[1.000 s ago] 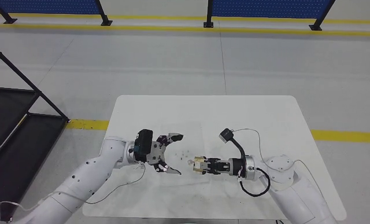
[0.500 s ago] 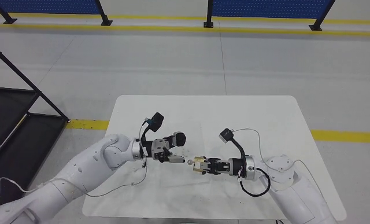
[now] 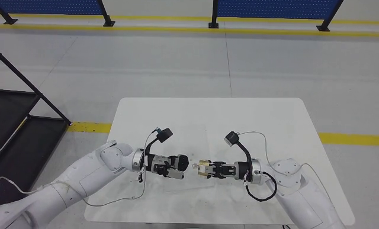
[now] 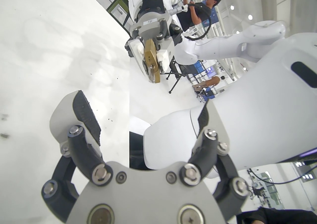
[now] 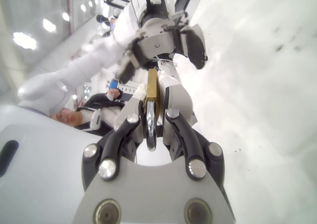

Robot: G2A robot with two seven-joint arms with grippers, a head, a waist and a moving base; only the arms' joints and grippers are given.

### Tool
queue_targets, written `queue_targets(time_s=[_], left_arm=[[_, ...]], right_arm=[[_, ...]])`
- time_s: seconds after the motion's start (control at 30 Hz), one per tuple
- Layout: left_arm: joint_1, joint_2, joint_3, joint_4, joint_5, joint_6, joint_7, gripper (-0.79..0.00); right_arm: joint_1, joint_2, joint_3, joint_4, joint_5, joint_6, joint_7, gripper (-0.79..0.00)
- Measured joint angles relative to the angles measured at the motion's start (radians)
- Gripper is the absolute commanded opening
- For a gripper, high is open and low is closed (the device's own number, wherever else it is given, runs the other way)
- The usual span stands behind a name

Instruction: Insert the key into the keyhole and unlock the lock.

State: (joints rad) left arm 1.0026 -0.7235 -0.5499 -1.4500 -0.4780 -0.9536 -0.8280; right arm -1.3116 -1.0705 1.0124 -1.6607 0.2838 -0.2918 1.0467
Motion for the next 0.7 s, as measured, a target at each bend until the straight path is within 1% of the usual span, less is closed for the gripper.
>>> queue_targets(time_s=[0.17,0.27,0.5,0.53,0.57,0.63,0.7], left_arm=[[0.009,-0.002,0.0,-0.012,0.004,0.018,0.005,0.0],[0.027,-0.004,0.0,-0.029,-0.035,0.036,0.001,0.0],[0.025,-0.013,-0.014,-0.02,-0.15,0.054,-0.069,0.0],[0.024,-0.015,-0.016,-0.018,-0.158,0.06,-0.077,-0.018],[0.023,-0.016,-0.018,-0.017,-0.164,0.066,-0.084,-0.157],[0.023,-0.019,-0.024,-0.014,-0.176,0.081,-0.099,-0.394],[0.023,-0.02,-0.032,-0.012,-0.178,0.093,-0.111,-0.406]], right_arm=[[0.0,0.0,0.0,0.0,0.0,0.0,0.0,-0.785],[0.0,0.0,0.0,0.0,0.0,0.0,0.0,-0.785],[0.0,0.0,0.0,0.0,0.0,0.0,0.0,-0.785],[0.0,0.0,0.0,0.0,0.0,0.0,0.0,-0.785],[0.0,0.0,0.0,0.0,0.0,0.0,0.0,-0.785],[0.0,0.0,0.0,0.0,0.0,0.0,0.0,-0.785],[0.0,0.0,0.0,0.0,0.0,0.0,0.0,-0.785]])
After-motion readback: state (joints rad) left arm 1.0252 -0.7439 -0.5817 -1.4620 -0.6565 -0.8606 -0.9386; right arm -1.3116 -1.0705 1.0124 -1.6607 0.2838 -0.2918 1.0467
